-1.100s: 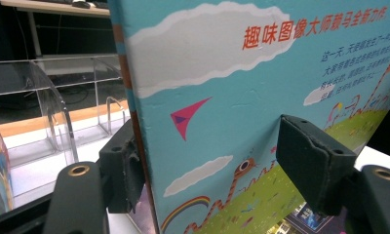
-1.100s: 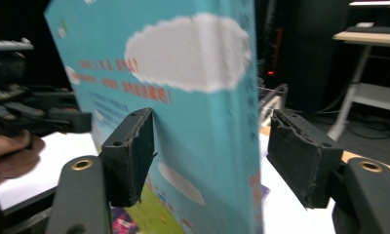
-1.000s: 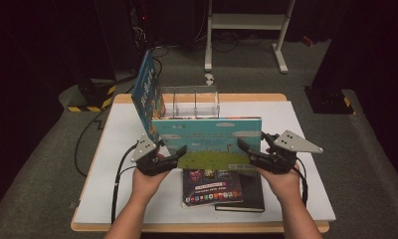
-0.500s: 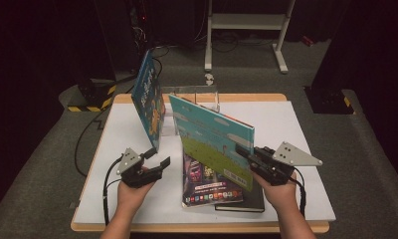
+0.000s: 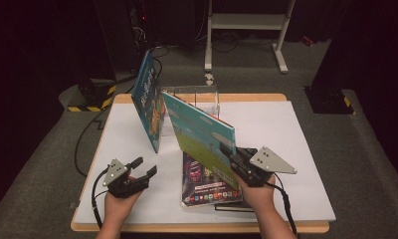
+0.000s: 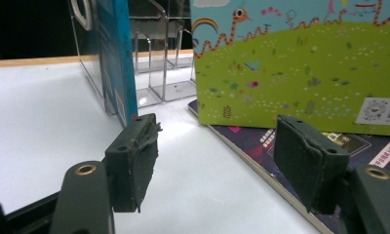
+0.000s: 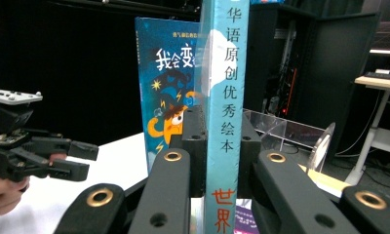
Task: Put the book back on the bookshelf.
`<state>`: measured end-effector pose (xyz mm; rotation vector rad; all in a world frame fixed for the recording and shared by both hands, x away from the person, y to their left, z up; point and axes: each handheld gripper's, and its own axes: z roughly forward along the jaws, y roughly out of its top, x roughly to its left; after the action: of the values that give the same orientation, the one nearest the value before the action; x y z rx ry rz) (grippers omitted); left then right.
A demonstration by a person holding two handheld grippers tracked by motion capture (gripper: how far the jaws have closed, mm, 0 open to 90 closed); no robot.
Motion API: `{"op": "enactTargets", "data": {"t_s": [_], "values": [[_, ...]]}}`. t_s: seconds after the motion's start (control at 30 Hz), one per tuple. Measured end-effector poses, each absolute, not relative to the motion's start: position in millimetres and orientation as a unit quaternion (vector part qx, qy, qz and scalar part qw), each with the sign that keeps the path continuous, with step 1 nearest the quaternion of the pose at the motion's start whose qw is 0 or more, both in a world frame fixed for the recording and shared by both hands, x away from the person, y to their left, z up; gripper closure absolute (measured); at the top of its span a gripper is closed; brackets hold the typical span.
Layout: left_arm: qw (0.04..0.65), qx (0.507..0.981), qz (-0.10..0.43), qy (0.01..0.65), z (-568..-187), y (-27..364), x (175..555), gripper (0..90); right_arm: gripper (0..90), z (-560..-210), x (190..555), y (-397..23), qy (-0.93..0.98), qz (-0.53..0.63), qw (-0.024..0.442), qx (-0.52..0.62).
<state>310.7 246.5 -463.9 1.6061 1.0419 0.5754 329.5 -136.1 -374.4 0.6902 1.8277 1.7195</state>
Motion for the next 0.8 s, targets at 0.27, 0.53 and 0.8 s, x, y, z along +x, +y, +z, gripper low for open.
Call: {"op": "enactTargets", "data": {"t_s": [0.27,0.53,0.8], "values": [[0.528,0.686,0.23,0.445,-464.6,241.5,312.4,35.5,80.7,-381.8,334.8,-122.4,0.663,0.642,0.274,0.271],[0.536,0.698,0.215,0.424,-453.2,218.9,309.4,35.7,79.5,-378.1,340.0,-118.1,0.672,0.625,0.271,0.291],[0.611,0.684,0.183,0.355,-395.9,180.4,303.8,27.0,79.4,-377.4,332.8,-113.3,0.677,0.62,0.267,0.293]]}}
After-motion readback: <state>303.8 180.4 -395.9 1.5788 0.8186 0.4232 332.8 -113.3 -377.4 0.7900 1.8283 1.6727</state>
